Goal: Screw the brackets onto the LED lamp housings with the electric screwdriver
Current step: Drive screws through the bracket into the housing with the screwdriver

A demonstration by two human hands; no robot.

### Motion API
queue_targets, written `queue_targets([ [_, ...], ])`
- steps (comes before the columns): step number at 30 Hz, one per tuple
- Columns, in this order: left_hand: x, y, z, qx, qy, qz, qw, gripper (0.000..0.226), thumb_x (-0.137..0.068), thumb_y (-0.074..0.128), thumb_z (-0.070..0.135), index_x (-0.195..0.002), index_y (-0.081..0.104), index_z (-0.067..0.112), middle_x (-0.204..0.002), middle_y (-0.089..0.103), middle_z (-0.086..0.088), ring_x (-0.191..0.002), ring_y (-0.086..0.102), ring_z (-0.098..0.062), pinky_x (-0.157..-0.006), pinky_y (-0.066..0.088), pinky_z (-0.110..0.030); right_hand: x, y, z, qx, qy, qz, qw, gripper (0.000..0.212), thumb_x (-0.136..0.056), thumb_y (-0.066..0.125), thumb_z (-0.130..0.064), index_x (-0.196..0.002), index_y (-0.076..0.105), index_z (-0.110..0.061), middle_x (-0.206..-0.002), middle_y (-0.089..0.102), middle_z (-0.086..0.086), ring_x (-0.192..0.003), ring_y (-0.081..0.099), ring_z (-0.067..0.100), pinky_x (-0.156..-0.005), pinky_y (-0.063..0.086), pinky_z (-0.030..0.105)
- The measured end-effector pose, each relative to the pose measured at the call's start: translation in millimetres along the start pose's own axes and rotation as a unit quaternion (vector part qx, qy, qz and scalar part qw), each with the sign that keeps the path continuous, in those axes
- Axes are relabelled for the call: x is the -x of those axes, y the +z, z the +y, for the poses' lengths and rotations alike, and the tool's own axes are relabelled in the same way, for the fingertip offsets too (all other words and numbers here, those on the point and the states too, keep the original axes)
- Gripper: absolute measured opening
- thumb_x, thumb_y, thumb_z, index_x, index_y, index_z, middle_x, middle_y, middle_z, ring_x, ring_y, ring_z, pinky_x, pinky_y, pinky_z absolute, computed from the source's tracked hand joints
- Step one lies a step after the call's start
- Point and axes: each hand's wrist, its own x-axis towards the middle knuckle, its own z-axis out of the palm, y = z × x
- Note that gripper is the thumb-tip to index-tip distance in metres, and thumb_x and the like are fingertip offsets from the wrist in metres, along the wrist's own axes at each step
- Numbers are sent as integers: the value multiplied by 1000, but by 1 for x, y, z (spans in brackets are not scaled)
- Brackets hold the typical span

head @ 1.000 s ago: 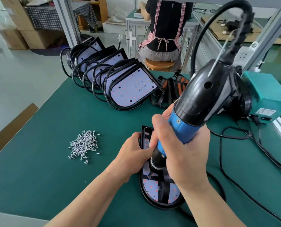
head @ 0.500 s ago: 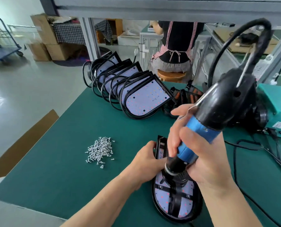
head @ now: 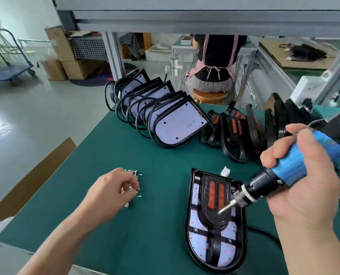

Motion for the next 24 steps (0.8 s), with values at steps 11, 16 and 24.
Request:
queue_targets([
  [11,-2,21,-12,-30,74,-12,997,21,-84,76,21,-74,61,32,-86,55,12,-80,53,-3,-70,44,-21,-2,-2,-1,-8,-11,30,999,9,-96,54,-25,-97,59,-18,-66,54,-4,-57,49,13,-59,46,22],
  [16,8,16,7,8,118,18,993,19,-91,68,14,-80,58,26,-85,57,11,-80,53,-10,-72,42,-19,0,2,-1,2,-1,49,999,11,-93,58,-26,-97,57,-16,-65,54,-3,-56,50,13,-59,47,22],
  [24,28,27,99,508,59,-66,857,28,-65,90,11,-84,74,24,-81,74,-9,-77,69,-17,-75,55,-20,-10,22,-1,-14,-12,139,990,27,-88,67,-31,-101,54,-12,-60,55,-2,-47,52,14,-53,47,20],
])
